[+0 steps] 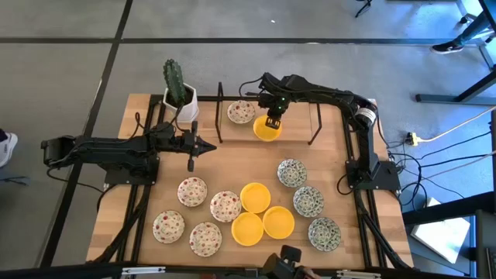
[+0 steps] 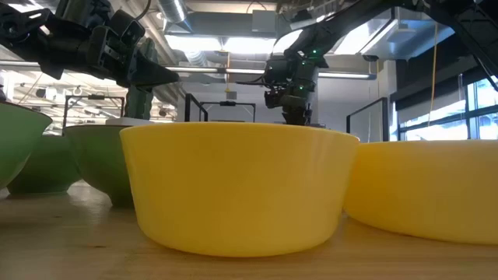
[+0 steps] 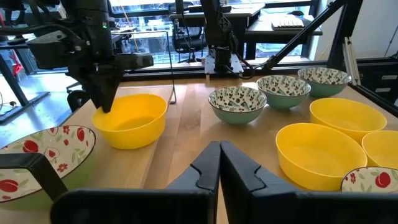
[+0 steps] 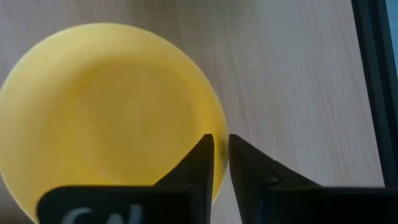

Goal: Pick & Place Mini bowls
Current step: Put the yellow bowl on the shelf, then put the blue black bowl on the shelf

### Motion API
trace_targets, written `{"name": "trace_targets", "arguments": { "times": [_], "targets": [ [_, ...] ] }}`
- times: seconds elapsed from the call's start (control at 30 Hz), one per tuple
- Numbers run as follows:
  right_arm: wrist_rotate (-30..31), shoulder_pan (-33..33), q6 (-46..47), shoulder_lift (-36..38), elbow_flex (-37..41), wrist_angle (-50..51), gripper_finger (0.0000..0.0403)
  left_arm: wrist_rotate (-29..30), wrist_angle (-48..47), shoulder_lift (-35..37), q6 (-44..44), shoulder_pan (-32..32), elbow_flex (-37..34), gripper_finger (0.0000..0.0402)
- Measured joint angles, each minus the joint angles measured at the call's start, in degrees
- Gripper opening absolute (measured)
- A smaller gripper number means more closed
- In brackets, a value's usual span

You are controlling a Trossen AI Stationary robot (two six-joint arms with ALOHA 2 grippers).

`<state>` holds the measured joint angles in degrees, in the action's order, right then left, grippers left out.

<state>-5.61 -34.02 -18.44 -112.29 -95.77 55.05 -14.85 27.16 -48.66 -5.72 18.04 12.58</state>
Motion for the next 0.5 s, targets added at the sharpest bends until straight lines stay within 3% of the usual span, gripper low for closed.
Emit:
{"name": "trace_targets", "arguments": {
  "times": [0.27,0.43,0.5],
  "targets": [
    [2.8,0.0,0.0,0.2,-0.5,0.1,0.0074,0.0,-0.4,0.0,0.1,0.0,0.0,0.0002],
    [4.3,0.0,-0.5,0.3,-8.0,4.9,0.0076,0.0,-0.4,0.0,0.4,0.0,0.0,0.0007],
    [0.5,0.0,-0.5,1.3,-11.3,5.2,0.0074,0.0,-0.4,0.0,0.4,0.0,0.0,0.0008]
  ]
}}
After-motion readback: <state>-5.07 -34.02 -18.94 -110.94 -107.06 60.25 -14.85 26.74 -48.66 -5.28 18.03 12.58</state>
